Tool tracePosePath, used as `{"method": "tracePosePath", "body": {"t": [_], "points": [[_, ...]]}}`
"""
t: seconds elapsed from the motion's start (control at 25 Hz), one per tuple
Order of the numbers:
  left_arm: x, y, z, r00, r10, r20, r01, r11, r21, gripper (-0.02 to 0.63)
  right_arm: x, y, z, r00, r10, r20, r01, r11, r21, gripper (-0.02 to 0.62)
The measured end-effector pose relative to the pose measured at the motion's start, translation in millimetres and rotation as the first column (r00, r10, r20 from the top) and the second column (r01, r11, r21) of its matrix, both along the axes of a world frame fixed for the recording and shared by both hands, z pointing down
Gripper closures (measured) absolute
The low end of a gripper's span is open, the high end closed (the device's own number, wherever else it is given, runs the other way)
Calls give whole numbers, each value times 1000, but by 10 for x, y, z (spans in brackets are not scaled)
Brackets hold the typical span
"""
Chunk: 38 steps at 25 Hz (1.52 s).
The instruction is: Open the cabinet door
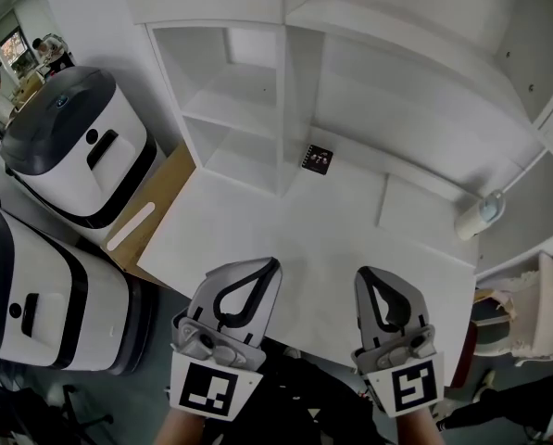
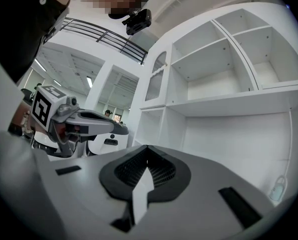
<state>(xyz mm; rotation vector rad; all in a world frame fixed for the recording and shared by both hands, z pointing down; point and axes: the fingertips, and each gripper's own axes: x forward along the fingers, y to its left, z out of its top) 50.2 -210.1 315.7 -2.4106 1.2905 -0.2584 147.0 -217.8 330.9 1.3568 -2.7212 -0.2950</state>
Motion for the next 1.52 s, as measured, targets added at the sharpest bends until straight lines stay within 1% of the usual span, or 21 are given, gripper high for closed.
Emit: {"method": "tracePosePath", "body": {"t": [0.68, 1.12, 1.52], "points": [[-222, -475, -91, 998, 65, -7, -65, 998, 11, 609, -337, -427, -132, 999, 37, 3, -37, 999, 21, 592], [-269, -579, -115, 997, 78, -12, -78, 997, 29, 609, -422, -530, -165, 999, 39, 0, -39, 999, 31, 592], [-348, -624, -210, 997, 80, -20, -78, 995, 59, 609, -527, -607, -319, 999, 32, -15, -31, 996, 87, 592]]}}
